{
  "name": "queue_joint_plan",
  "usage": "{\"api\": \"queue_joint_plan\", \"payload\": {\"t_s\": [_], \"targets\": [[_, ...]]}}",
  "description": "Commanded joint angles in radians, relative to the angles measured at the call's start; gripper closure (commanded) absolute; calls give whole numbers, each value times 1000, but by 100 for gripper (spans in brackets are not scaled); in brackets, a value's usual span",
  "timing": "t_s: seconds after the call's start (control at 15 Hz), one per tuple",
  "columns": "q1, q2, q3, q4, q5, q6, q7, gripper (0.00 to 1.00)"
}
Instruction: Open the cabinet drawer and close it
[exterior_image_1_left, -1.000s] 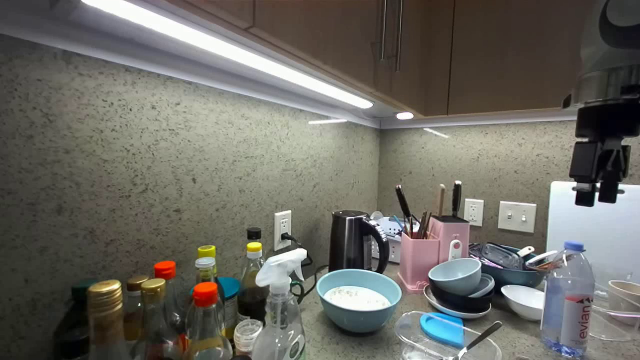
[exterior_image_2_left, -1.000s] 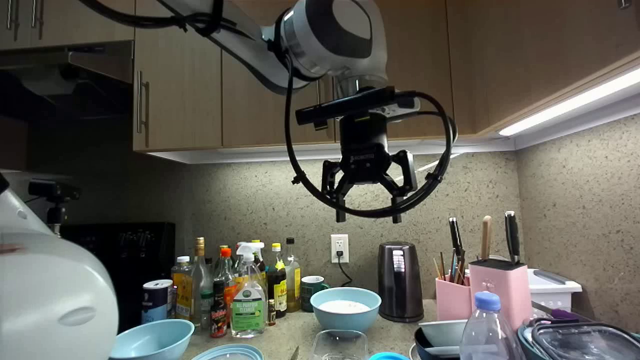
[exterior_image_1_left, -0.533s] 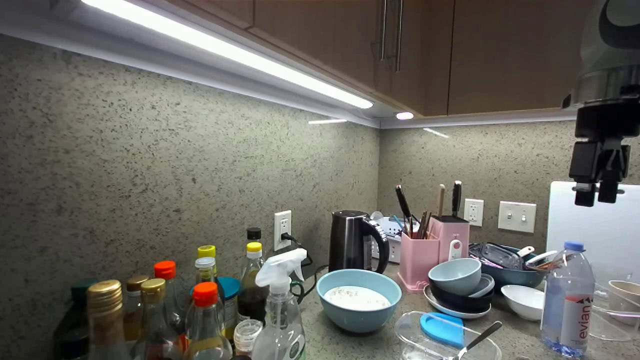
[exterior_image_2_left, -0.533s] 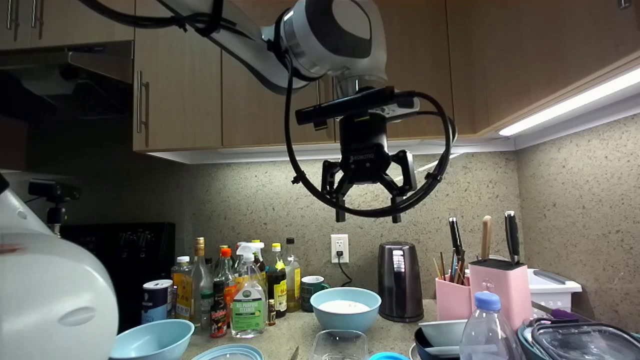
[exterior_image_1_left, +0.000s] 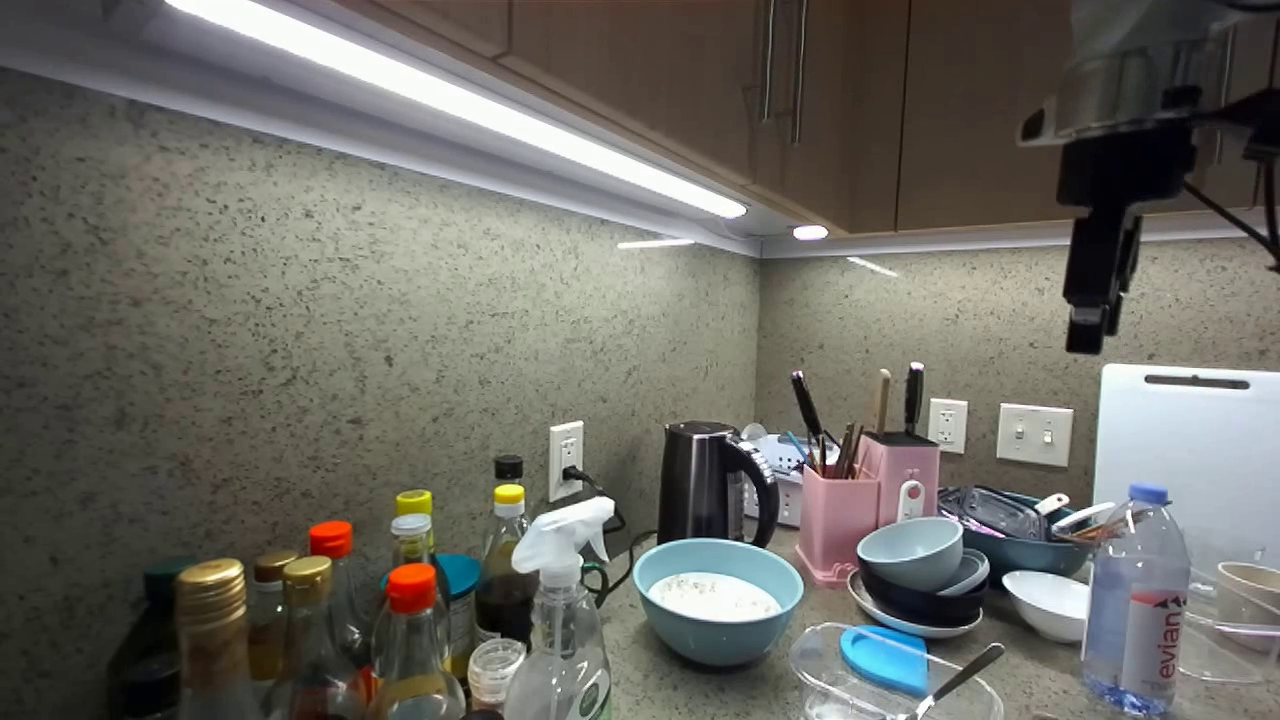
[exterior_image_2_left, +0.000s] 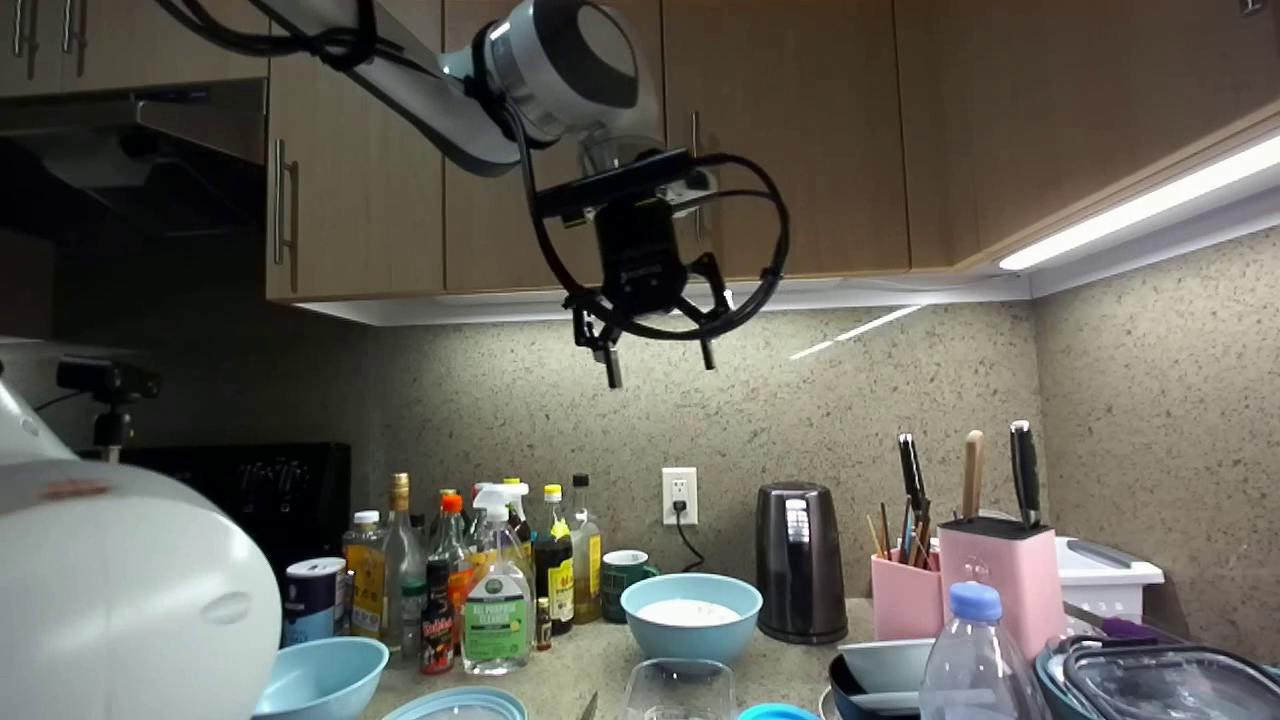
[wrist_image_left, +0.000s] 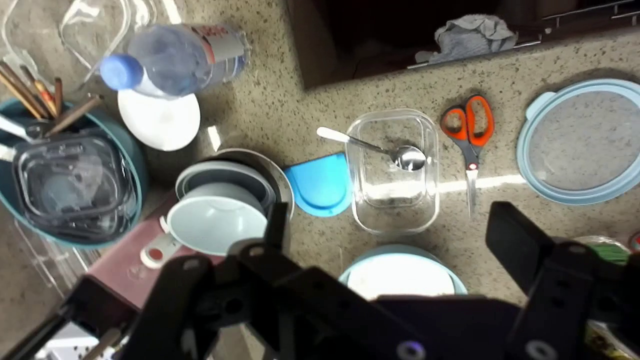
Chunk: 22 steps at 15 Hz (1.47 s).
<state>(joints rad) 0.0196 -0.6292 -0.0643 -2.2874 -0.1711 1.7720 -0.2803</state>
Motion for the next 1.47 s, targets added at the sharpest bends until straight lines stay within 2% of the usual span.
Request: {"api": "queue_joint_plan", "payload": {"t_s": [0.0,0.07,0.47,0.87,1.07,1.13,1.4], "targets": [[58,-26,31,45,-42,-21,-101,0],[45,-7,25,36,-12,-8,-32,0],[68,-1,17,47,-1,7,-62,0],[165,62,63,208,17,198,-104,0],[184,76,76,266,16,307,-94,0],[167,56,87,234,9,264,-59,0],[164,60,90,244,8,266,-58,0]]}}
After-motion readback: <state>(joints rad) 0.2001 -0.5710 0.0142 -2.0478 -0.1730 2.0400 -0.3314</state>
